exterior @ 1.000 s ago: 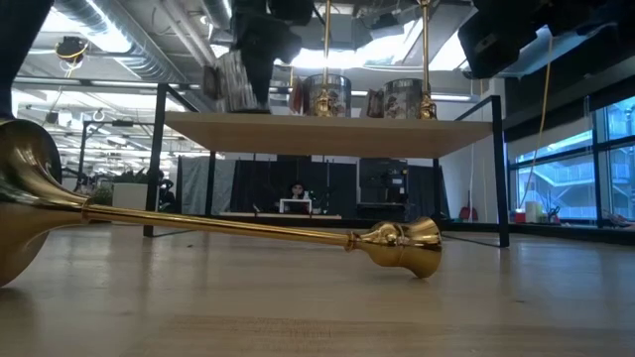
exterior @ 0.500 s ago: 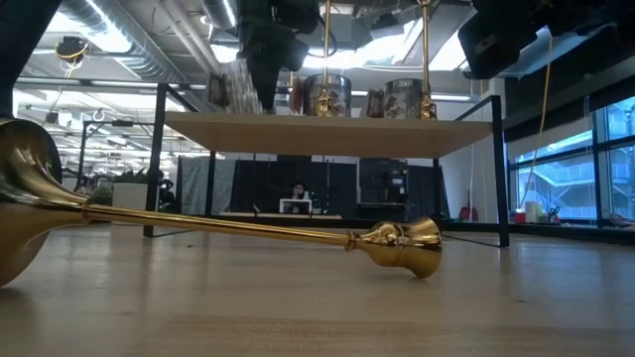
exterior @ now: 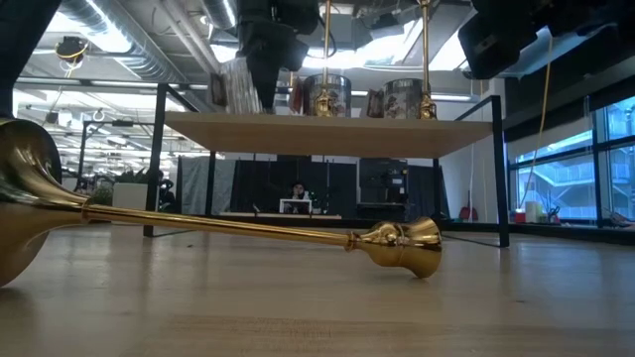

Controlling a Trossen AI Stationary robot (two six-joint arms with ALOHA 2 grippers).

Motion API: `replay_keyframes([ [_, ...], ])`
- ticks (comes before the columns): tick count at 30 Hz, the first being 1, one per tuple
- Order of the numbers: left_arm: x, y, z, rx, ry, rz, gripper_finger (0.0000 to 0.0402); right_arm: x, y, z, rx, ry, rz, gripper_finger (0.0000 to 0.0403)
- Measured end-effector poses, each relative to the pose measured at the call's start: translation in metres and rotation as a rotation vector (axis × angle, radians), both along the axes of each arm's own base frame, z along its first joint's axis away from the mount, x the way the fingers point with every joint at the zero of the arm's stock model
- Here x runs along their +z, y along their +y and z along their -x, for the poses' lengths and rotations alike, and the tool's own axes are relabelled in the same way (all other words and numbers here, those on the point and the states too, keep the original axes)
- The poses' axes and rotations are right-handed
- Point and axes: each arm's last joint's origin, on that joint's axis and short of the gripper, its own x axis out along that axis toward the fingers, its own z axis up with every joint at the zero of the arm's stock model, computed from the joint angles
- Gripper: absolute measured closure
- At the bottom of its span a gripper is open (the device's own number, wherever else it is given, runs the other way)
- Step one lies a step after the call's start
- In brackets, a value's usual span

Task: Pick & Place candle stick holders
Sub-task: Put the silver scented candle on the shelf

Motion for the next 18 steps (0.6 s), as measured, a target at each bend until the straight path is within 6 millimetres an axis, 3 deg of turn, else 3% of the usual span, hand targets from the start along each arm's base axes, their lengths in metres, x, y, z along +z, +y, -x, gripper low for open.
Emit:
replay_keyframes([
  [18, -0.0069, 0.0011, -0.0026, 0.008, 0.037, 0.007, 0.0052, -0.0006, 0.0000, 0.0002, 0.000, 0.006, 0.003, 0.0247],
])
